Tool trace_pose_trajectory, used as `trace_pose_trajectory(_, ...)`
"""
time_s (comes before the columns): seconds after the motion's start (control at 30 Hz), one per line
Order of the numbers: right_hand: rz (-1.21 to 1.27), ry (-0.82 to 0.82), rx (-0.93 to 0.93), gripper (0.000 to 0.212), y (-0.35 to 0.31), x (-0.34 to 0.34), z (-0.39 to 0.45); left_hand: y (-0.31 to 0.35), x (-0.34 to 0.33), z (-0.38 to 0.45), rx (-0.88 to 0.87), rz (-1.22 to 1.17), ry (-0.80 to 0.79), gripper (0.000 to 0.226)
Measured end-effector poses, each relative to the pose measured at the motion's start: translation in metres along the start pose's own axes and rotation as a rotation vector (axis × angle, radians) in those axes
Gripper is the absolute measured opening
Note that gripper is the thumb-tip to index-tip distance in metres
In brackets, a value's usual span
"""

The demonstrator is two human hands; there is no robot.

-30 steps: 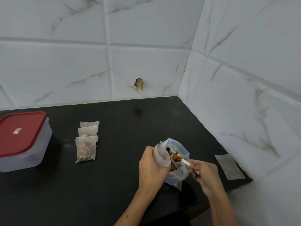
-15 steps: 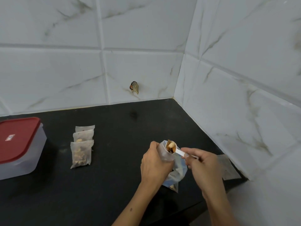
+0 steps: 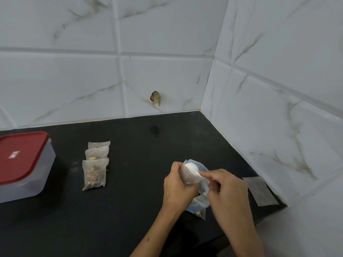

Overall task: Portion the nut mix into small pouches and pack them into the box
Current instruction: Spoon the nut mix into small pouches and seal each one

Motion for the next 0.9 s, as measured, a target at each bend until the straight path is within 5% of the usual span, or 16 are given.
trace_pose_trajectory(0.1, -0.002, -0.044, 0.013, 0.04, 0.002, -0.004, 0.004, -0.001, 0.001, 0.0, -0.048, -0.005, -0.012, 0.043)
trace_pose_trajectory(0.27, 0.19, 0.202, 0.151, 0.023, -0.003, 0.022, -0.004, -0.001, 0.003, 0.0, -0.077, -0.038, -0.021, 0.042)
trace_pose_trajectory(0.4, 0.536, 0.255, -0.014, 0.026, 0.024, 0.026, 0.006, -0.003, 0.014, 0.001, -0.039, 0.012, 0.05, 0.026)
trace_pose_trajectory(0.57, 0.166, 0.094, -0.156, 0.029, 0.036, -0.024, 0.029, -0.022, 0.022, 0.0, 0.09, 0.118, 0.107, 0.036)
trace_pose_trajectory(0.73, -0.114, -0.301, -0.338, 0.054, 0.039, -0.063, 0.049, -0.042, 0.03, 0.002, 0.191, 0.198, 0.125, 0.033)
trace_pose_trajectory(0.9, -0.063, 0.087, -0.106, 0.036, 0.023, -0.05, 0.046, -0.059, 0.039, 0.005, 0.259, 0.044, 0.131, 0.024)
Point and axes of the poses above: each hand's wrist, its own z-axis towards the middle knuckle, its own x-axis out of the back of the hand, y = z × x, the point moved 8 cm from there along z, towards the middle knuckle, and after that the axes turned 11 degrees about -z, right-handed, at the moved point
